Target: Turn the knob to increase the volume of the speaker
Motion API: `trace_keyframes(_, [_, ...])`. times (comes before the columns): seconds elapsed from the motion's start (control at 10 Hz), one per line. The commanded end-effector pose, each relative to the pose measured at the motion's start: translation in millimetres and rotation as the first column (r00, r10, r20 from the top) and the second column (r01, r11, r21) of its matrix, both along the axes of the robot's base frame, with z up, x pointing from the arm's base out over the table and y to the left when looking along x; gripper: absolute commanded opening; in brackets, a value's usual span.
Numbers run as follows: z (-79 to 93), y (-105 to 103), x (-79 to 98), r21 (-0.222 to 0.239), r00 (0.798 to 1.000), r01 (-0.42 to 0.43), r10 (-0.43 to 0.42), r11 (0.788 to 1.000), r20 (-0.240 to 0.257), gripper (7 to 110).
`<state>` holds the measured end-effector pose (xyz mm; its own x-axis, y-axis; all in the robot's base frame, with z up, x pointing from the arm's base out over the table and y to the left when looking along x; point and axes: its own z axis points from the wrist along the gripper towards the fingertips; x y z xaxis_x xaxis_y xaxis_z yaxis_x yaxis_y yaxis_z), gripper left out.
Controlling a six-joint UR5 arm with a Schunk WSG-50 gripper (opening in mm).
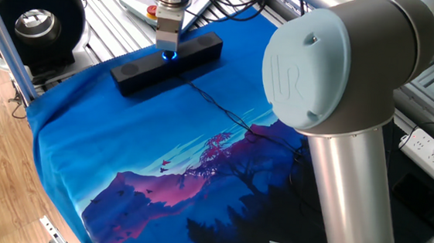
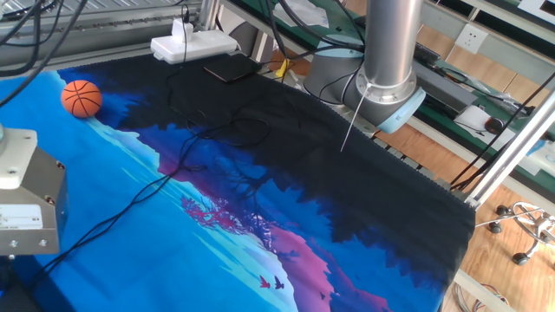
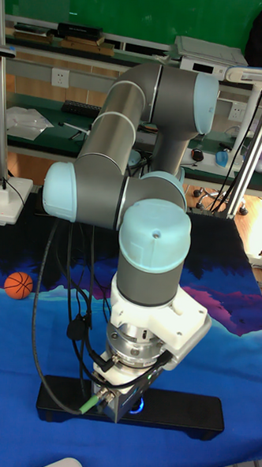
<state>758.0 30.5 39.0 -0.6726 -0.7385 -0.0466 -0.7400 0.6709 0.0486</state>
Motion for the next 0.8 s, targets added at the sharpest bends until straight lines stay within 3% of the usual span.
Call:
trace_keyframes(0.0, [2.4,-2.0,0.0,-0.005,0.997,0.073,-0.073,0.997,-0.006,7])
trace_keyframes(0.2, [0.0,-2.3,-4.4,-0.012,0.99,0.14,-0.14,0.99,-0.026,7])
trace_keyframes(0.7, [2.5,-4.8,-5.1,-0.03,0.976,0.213,-0.214,0.977,-0.042,7])
